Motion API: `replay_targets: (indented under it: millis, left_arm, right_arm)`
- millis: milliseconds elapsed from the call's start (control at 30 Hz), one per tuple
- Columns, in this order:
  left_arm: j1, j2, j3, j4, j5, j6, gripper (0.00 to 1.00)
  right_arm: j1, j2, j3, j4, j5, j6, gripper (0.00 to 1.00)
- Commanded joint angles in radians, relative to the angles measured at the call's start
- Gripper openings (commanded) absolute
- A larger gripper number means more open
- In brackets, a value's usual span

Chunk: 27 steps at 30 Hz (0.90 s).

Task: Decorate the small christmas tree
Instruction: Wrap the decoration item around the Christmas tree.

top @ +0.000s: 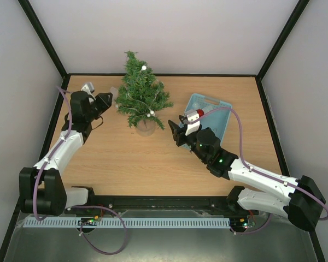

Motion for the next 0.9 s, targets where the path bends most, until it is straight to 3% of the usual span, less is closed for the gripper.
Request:
replay_targets:
  millis: [0,233,867]
  left_arm:
    - [0.005,-0.039,-0.005,-0.020,0.064,0.017,0.15]
    - [0.013,-0.054,-0.040,0.008,0.046,0.043,0.15]
    - [0.060,0.136,0.054,0.255,0.313,0.114,0.16]
  right_arm:
    - [-0.003,-0.015,0.011,-0.008,0.001,-0.009,0.47]
    - [-0.003,-0.015,0.012,-0.010,0.008,-0.027,0.47]
    - [-0.003,-0.034,0.022,-0.030,0.018,-0.058,0.47]
